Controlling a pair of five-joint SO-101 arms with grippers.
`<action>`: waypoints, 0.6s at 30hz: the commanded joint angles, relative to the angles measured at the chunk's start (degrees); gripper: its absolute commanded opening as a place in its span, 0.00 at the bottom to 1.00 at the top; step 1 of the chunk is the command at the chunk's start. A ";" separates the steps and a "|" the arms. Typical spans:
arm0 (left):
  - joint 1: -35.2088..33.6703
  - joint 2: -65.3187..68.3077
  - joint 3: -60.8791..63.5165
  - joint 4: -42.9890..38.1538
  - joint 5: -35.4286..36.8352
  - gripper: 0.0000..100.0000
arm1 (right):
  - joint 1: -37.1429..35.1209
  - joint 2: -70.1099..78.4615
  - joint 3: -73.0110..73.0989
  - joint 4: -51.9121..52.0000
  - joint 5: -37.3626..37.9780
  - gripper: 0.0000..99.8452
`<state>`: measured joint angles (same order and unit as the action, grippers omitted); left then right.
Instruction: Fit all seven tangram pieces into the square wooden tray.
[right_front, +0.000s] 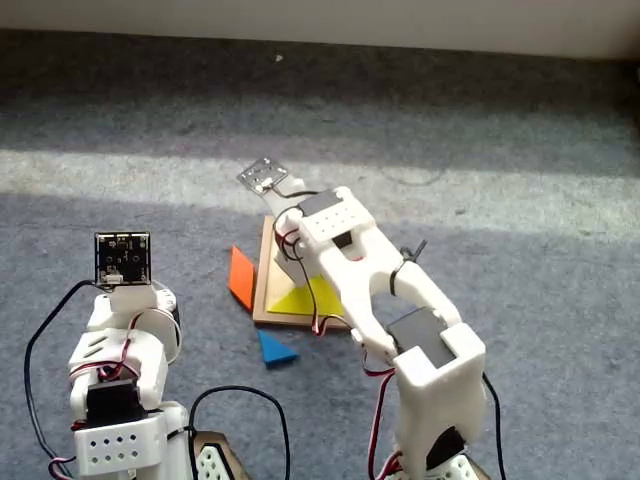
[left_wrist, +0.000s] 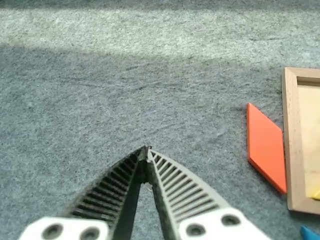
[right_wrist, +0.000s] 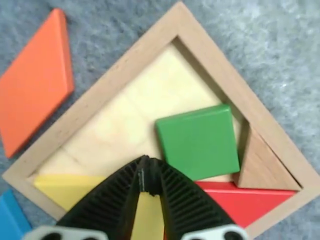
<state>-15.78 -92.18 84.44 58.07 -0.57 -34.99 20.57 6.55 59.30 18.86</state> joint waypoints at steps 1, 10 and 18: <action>-0.48 -0.48 -0.31 -0.88 0.18 0.00 | -1.45 -5.32 -0.75 0.04 0.09 0.01; -0.48 -0.48 -0.31 -0.88 0.18 0.00 | -0.92 -6.02 -0.57 -8.92 0.09 0.01; -0.48 -0.48 -0.31 -0.88 0.18 0.00 | 4.09 -0.13 -0.66 -14.55 0.18 0.01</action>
<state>-15.78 -92.18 84.44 58.07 -0.57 -33.67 20.92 6.64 46.29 18.86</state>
